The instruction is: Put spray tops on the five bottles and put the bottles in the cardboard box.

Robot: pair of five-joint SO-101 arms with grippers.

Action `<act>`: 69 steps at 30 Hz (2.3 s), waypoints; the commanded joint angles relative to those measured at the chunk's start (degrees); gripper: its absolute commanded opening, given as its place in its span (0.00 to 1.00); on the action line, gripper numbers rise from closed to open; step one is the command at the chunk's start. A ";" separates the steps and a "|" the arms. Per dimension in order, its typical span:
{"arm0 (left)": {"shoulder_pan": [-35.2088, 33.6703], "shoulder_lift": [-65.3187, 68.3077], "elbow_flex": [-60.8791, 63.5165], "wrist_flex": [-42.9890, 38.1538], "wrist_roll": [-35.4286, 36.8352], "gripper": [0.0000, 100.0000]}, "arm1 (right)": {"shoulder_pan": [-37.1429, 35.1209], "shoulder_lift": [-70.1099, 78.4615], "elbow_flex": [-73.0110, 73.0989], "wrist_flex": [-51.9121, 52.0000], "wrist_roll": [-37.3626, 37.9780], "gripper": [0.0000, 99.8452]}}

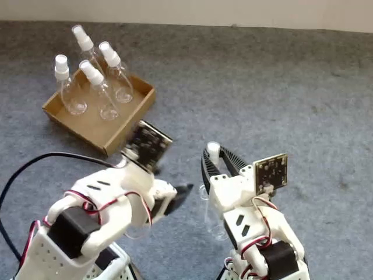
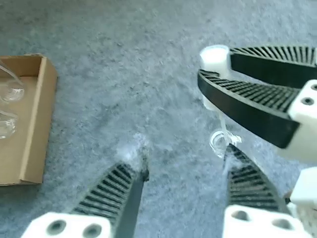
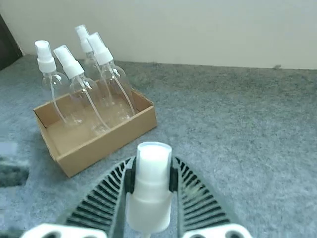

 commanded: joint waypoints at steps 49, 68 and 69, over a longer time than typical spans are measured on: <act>11.30 0.13 26.15 -20.22 16.53 0.45 | -0.40 -0.48 -0.22 -0.13 0.09 0.01; 14.55 0.13 45.05 -53.45 22.59 0.45 | -0.31 -0.48 -0.13 0.04 0.09 0.01; 14.55 0.13 45.93 -54.86 22.59 0.45 | -0.31 -0.48 -0.13 0.04 0.09 0.01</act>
